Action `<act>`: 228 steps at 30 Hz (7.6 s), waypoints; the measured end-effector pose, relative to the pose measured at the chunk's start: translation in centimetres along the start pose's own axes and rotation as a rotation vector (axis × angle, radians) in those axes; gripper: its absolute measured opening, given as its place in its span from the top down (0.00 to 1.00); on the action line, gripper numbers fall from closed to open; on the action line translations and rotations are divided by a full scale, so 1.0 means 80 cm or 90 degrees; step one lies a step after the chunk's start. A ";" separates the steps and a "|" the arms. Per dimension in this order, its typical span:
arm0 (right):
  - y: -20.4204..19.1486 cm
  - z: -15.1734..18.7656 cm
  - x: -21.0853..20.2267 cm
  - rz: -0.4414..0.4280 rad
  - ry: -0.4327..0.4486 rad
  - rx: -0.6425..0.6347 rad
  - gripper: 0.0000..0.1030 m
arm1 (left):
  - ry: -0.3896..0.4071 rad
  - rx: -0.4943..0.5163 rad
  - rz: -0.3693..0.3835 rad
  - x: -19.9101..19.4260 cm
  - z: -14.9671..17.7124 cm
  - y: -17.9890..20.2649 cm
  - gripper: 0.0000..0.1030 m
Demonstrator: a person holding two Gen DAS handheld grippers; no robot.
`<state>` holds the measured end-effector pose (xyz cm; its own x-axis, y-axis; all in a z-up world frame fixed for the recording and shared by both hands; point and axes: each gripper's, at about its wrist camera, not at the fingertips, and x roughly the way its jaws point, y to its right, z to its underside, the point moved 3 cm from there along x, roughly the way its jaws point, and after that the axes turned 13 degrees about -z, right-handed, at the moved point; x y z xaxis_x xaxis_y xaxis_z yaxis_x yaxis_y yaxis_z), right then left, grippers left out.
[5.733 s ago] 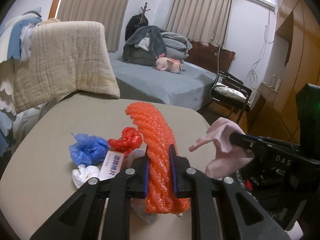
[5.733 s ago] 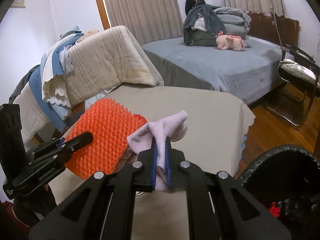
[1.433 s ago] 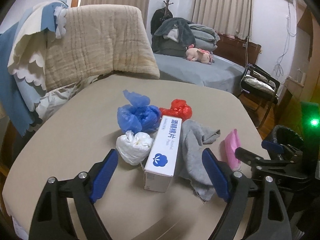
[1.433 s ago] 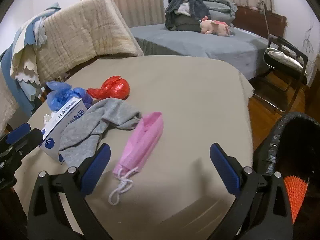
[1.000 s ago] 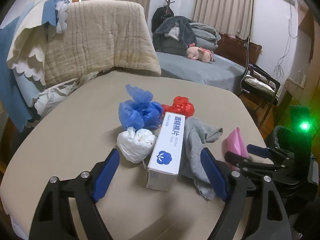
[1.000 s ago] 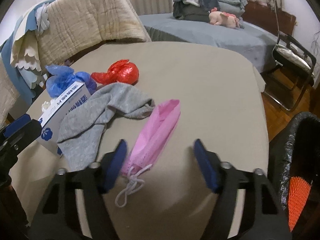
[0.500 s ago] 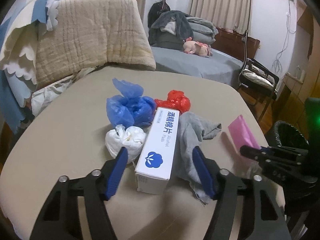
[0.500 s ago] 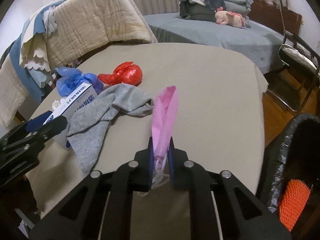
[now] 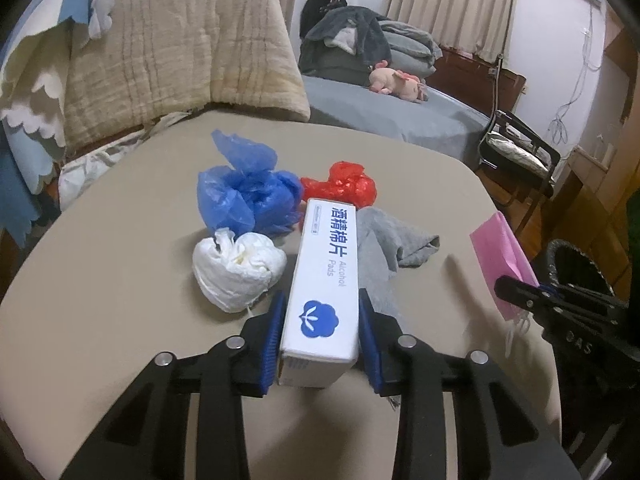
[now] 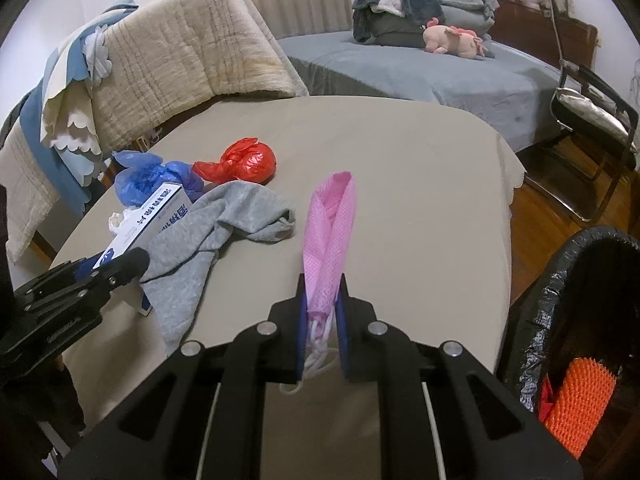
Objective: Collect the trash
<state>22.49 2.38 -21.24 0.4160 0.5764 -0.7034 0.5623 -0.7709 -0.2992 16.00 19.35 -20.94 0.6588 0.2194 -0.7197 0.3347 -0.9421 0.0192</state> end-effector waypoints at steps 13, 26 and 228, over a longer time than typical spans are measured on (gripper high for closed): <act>0.002 0.000 -0.022 -0.001 0.011 -0.003 0.88 | 0.030 0.001 -0.002 -0.024 -0.008 0.003 0.67; -0.002 -0.011 -0.078 -0.006 0.057 -0.010 0.88 | 0.079 0.024 -0.007 -0.086 -0.016 0.035 0.67; -0.033 -0.031 0.010 -0.006 0.071 -0.017 0.07 | 0.065 0.016 -0.108 -0.020 -0.022 -0.065 0.07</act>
<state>23.11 5.59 -19.42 0.4868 0.6117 -0.6235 0.5852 -0.7584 -0.2871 14.40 24.34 -18.70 0.6597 0.3997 -0.6364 0.4308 -0.8950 -0.1155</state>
